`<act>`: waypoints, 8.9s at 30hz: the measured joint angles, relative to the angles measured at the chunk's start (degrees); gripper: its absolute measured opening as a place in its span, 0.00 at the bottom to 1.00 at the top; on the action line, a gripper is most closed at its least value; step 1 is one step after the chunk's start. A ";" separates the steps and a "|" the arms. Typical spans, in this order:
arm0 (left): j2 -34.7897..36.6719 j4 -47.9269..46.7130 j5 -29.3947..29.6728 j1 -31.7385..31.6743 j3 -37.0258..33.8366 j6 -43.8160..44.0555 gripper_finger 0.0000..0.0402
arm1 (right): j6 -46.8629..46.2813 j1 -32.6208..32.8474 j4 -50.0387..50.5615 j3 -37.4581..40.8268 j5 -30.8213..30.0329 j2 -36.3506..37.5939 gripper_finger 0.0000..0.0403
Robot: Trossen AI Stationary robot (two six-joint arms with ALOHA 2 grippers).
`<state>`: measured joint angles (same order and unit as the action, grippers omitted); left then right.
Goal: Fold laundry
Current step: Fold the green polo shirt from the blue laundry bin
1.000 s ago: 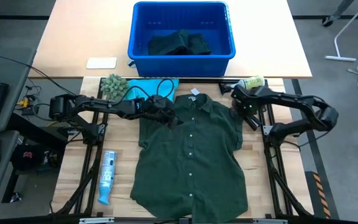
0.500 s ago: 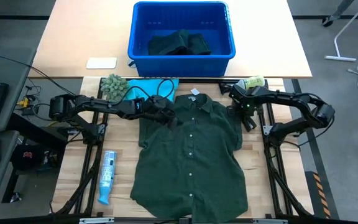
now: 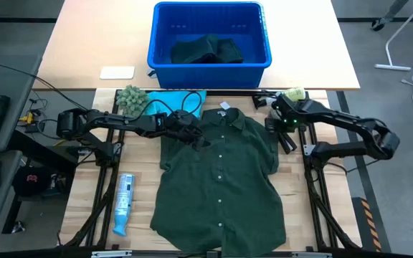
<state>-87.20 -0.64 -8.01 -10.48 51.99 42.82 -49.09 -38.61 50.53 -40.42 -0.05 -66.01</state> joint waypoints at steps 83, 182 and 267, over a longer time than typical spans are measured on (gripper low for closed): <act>0.00 -4.55 1.71 2.34 0.00 -4.12 0.51 | -39.44 13.53 -6.08 6.13 -8.28 -11.30 0.28; -17.44 12.83 19.65 13.12 -5.63 14.91 0.50 | -34.63 29.08 -36.39 -2.13 -15.87 2.01 0.00; -12.01 -35.50 23.58 -4.28 17.51 -42.12 0.00 | -15.09 21.61 -24.90 -13.99 -10.87 2.05 0.00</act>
<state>-99.21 -36.14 15.57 -14.76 69.49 0.70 -64.17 -16.99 25.63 -54.41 -10.92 -63.96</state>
